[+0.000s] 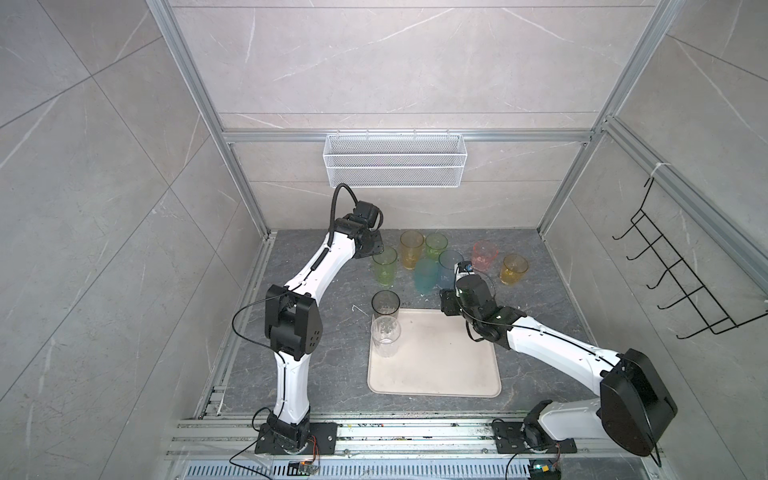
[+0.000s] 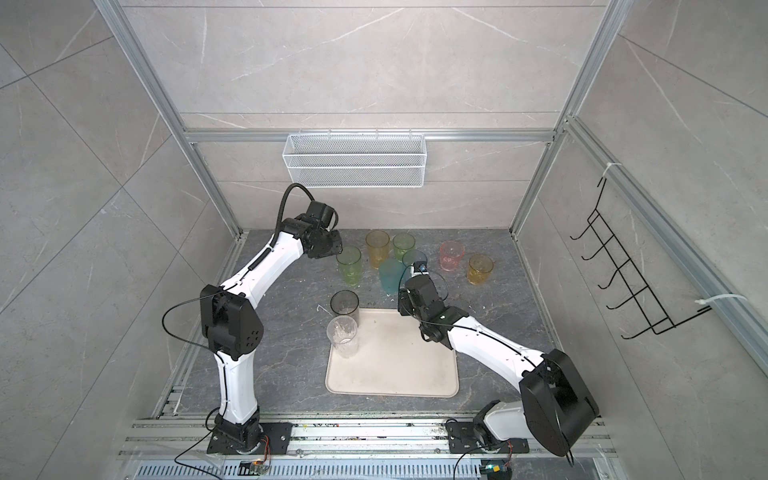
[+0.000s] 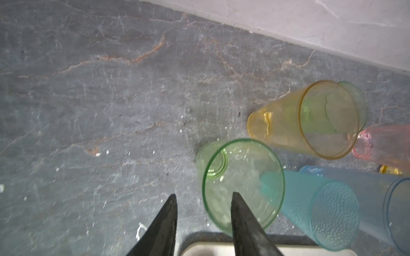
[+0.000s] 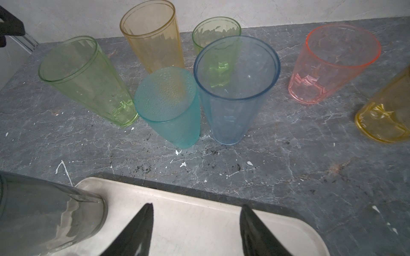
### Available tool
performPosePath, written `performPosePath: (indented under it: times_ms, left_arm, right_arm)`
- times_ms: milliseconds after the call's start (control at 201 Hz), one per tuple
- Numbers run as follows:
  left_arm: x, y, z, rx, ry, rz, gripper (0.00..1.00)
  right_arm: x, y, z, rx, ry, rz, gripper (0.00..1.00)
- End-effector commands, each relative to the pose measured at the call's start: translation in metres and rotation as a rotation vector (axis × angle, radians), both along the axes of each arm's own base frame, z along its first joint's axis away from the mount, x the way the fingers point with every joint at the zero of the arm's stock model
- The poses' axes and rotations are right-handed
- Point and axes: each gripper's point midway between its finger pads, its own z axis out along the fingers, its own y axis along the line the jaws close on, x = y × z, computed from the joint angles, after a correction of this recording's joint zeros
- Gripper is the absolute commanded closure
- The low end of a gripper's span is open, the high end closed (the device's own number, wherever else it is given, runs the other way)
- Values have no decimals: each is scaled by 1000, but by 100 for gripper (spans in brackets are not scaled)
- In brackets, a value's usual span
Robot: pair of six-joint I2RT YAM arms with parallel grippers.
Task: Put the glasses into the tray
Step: 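Move the left gripper back to the green cup among the cups, then lower the left gripper and close it on the green cup's rim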
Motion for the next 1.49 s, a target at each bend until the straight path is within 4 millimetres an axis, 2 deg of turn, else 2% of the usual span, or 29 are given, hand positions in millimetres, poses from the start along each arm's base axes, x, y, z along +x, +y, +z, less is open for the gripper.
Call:
performPosePath:
  times_ms: [0, 428, 951, 1489]
  left_arm:
    - [12, 2, 1, -6, -5, -11, 58]
    - [33, -5, -27, -41, 41, -14, 58]
    - [30, -13, -43, -72, 89, -39, 65]
    - [27, -15, -47, -83, 93, -55, 85]
  right_arm:
    - [2, -3, 12, 13, -28, -20, 36]
    - [2, -2, 10, 12, -21, -18, 36]
    - [3, -2, 6, 4, -11, -19, 36]
    - [4, -2, 6, -3, -11, -22, 36]
